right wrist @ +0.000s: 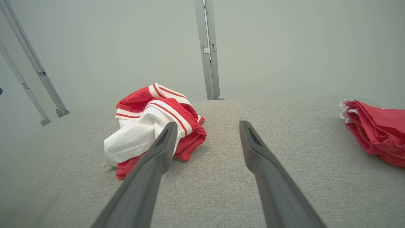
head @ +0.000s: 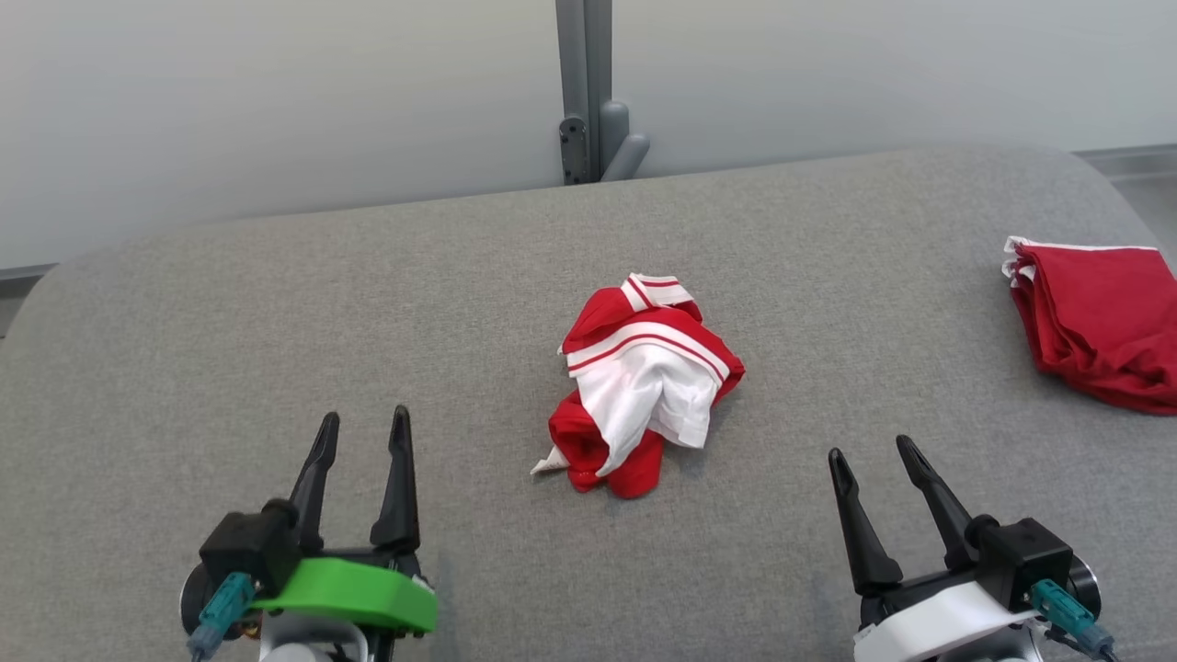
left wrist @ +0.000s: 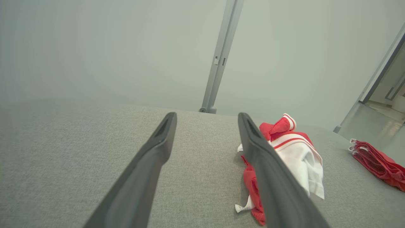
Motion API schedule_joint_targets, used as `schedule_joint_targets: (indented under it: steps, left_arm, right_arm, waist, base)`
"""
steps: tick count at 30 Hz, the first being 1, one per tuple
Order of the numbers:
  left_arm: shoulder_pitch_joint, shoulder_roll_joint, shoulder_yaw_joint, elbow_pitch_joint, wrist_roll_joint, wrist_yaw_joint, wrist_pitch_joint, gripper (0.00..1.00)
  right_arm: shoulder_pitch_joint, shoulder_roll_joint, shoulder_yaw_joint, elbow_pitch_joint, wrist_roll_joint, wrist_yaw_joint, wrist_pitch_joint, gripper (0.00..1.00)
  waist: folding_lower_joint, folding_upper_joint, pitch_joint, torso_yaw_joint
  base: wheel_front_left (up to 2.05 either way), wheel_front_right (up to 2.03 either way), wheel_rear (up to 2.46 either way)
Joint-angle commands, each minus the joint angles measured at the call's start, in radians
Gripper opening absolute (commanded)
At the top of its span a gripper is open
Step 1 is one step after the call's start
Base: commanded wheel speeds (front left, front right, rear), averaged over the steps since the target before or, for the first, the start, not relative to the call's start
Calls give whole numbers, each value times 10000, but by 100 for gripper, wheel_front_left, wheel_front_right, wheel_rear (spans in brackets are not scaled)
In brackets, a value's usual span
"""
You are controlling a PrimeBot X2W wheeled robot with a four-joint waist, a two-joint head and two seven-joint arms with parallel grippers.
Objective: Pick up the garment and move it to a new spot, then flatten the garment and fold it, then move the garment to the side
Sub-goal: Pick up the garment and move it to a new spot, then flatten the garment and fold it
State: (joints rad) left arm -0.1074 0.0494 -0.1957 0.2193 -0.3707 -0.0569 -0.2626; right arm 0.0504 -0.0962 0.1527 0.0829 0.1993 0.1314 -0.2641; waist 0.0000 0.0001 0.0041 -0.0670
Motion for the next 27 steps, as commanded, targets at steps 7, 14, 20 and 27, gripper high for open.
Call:
schedule_joint_targets:
  steps: [7,14,20,27]
  left_arm:
    - [1875,26,840,-1153,1460,592,-21,100]
    - [2924,24,676,-1516,1949,920,-22,100]
    - [3116,24,689,-1452,1883,872,-23,100]
    - [2990,24,681,-1403,1786,818,-23,100]
  right_arm:
    - [699,178,-272,-76,-101,-15,-6,100]
    - [1047,291,-447,-120,-124,-15,-6,100]
    - [1095,312,-467,-105,-266,-15,-6,100]
    - [1065,339,-428,-132,-365,-15,-6,100]
  waist:
    - [0,-1,-613,359]
    - [0,-1,-774,272]
    - [0,-1,-781,245]
    - [0,-1,-737,287]
  base:
    - [0,0,0]
    - [0,0,0]
    - [0,0,0]
    - [0,0,0]
